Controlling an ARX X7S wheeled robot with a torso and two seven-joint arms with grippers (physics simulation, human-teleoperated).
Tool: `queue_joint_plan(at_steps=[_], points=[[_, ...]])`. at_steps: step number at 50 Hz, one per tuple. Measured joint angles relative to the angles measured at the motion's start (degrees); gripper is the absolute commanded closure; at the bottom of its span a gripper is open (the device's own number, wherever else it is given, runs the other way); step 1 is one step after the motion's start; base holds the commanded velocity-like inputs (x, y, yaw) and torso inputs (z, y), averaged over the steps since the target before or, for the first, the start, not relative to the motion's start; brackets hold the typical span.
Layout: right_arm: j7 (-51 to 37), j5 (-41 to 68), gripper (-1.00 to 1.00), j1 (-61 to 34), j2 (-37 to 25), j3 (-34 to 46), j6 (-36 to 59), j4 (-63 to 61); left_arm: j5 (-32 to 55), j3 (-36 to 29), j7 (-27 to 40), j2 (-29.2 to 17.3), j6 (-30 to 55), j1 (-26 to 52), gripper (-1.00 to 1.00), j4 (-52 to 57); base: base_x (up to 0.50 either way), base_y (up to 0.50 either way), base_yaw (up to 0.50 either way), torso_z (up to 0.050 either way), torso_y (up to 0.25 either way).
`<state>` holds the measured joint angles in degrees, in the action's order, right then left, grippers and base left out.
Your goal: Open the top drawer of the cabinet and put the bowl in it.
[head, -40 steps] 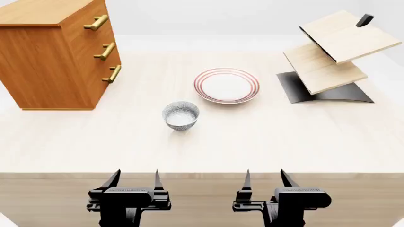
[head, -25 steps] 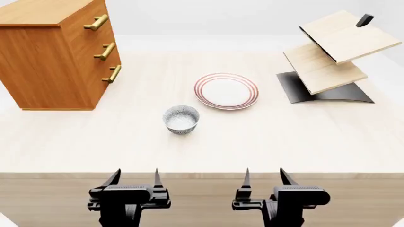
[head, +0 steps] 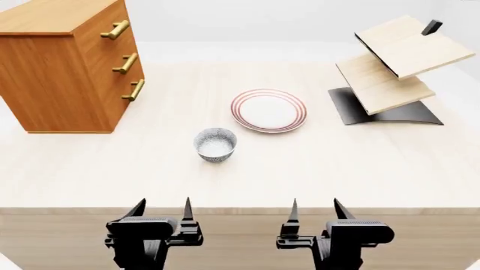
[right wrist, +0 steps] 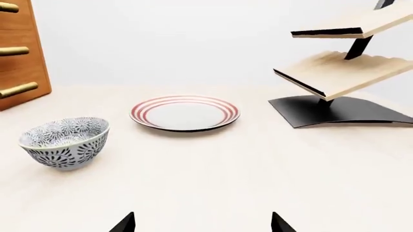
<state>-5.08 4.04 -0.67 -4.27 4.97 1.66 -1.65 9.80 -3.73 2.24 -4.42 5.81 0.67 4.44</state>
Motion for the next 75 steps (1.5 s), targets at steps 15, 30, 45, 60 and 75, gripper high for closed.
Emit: queue_joint_plan(at_steps=[15, 30, 45, 60, 75], points=[[-1.9, 0.5, -1.0, 0.6, -2.6, 0.5, 7.1, -10.8, 3.0, -0.6, 1.7, -3.0, 9.1, 1.7, -1.0, 10.8, 0.0, 0.0, 0.0, 0.05, 0.0], [-3.1, 0.0, -1.0, -3.1, -6.7, 0.1, 21.6, -26.4, 5.4, -0.2, 4.3, -6.8, 24.1, 10.6, -1.0, 21.5, 0.0, 0.0, 0.0, 0.05, 0.0], [-3.0, 1.9, -1.0, -12.7, -9.6, -2.2, 39.6, -37.7, 9.8, 1.4, 6.0, -9.4, 42.3, 25.9, -1.0, 25.8, 0.0, 0.0, 0.0, 0.05, 0.0], [-3.1, 3.8, -1.0, -22.5, -11.7, -4.4, 56.5, -45.9, 13.0, 2.6, 7.5, -11.2, 55.2, 38.4, -1.0, 28.4, 0.0, 0.0, 0.0, 0.05, 0.0], [-2.7, 5.6, -1.0, -27.8, -12.2, -6.3, 64.6, -50.4, 14.5, 2.9, 7.9, -12.7, 60.1, 44.4, -1.0, 29.9, 0.36, 0.0, 0.0, 0.05, 0.0]])
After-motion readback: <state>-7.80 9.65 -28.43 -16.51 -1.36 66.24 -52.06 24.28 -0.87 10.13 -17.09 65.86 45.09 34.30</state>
